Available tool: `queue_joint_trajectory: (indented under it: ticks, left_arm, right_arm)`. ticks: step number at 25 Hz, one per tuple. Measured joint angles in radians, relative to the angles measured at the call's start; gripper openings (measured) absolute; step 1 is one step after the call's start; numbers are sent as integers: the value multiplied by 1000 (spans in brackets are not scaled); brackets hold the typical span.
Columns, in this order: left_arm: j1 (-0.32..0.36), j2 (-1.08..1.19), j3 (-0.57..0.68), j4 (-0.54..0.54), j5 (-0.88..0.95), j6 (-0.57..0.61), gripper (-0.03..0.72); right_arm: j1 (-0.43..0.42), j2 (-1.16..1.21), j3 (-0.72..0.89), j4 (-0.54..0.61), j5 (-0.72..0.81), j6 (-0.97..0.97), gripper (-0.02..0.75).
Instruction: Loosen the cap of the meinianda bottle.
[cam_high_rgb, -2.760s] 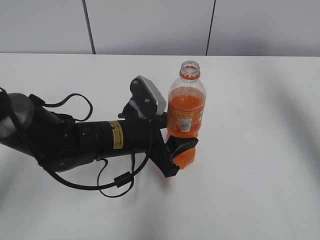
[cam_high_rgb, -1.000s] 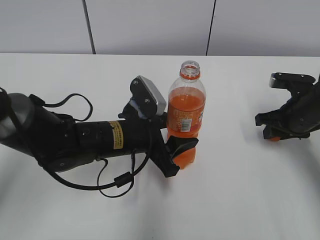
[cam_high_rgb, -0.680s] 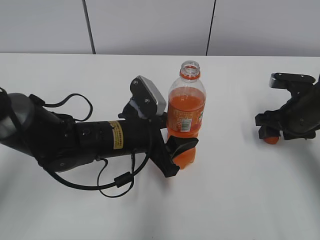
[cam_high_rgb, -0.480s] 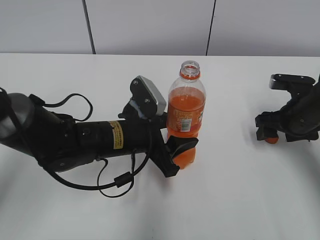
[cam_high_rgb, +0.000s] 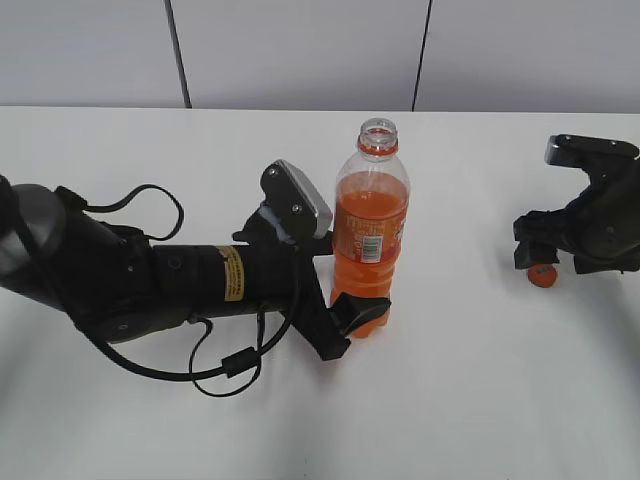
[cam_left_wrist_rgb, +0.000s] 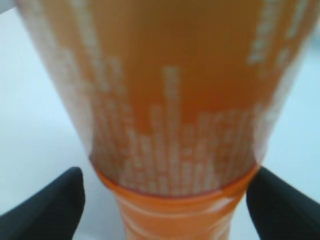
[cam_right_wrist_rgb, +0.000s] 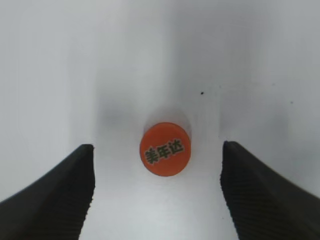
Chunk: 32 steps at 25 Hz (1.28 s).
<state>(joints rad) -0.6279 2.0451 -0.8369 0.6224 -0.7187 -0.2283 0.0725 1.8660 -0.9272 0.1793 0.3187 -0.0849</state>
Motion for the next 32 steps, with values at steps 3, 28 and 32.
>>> queue_joint_trajectory:
  ticks: [3, 28, 32]
  left_arm:
    - [0, -13, 0, 0, 45, 2, 596]
    - [6, -234, 0, 6, 660, 4, 590]
    - [7, -264, 0, -3, 821, 5, 590]
  right_arm:
    - [0, -53, 0, 0, 2, 0, 586]
    - [0, -346, 1, 1, 31, 0, 586]
    - [0, -379, 1, -23, 32, 0, 586]
